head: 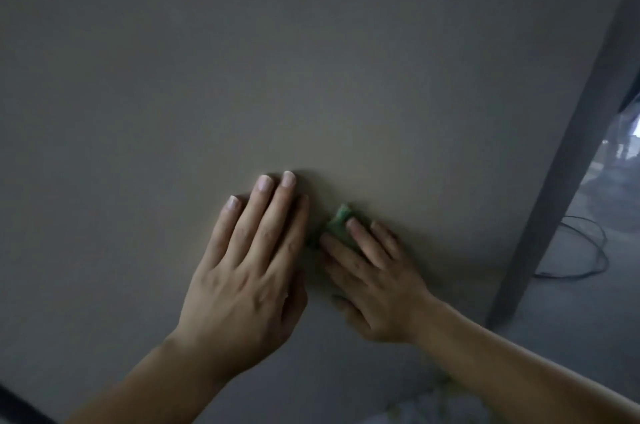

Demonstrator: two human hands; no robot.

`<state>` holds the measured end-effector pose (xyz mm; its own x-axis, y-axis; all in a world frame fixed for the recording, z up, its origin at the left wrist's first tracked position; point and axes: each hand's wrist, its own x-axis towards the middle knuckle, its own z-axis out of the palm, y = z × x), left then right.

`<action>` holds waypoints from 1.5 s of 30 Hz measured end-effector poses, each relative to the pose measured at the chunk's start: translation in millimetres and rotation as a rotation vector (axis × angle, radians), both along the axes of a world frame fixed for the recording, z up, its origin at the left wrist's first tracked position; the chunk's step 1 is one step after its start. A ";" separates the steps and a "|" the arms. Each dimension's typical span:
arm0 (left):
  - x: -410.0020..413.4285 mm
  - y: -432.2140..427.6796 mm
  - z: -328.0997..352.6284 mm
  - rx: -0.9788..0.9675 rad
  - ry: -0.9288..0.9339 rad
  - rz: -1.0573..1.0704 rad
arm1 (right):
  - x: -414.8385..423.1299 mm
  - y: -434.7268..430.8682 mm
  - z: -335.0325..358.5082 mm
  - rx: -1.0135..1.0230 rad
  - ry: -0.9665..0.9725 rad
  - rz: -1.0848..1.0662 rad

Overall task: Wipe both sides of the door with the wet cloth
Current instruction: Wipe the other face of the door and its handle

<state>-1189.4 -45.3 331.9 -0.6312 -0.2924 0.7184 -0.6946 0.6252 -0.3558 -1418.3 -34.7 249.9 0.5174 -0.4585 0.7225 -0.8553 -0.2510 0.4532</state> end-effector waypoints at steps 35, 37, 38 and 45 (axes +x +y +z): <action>-58.6 2.4 -103.9 0.012 -0.338 -0.058 | 0.3 13.7 -192.3 -0.025 -1.237 -0.353; -62.7 3.7 -111.7 0.028 -0.355 -0.079 | 30.2 19.3 -201.3 0.070 -1.202 -0.254; -64.3 3.7 -115.5 0.030 -0.367 -0.084 | 45.8 21.9 -206.6 0.124 -1.150 -0.192; -65.9 0.0 -124.0 0.085 -0.353 -0.066 | 24.5 13.3 -226.8 0.051 -1.283 -0.283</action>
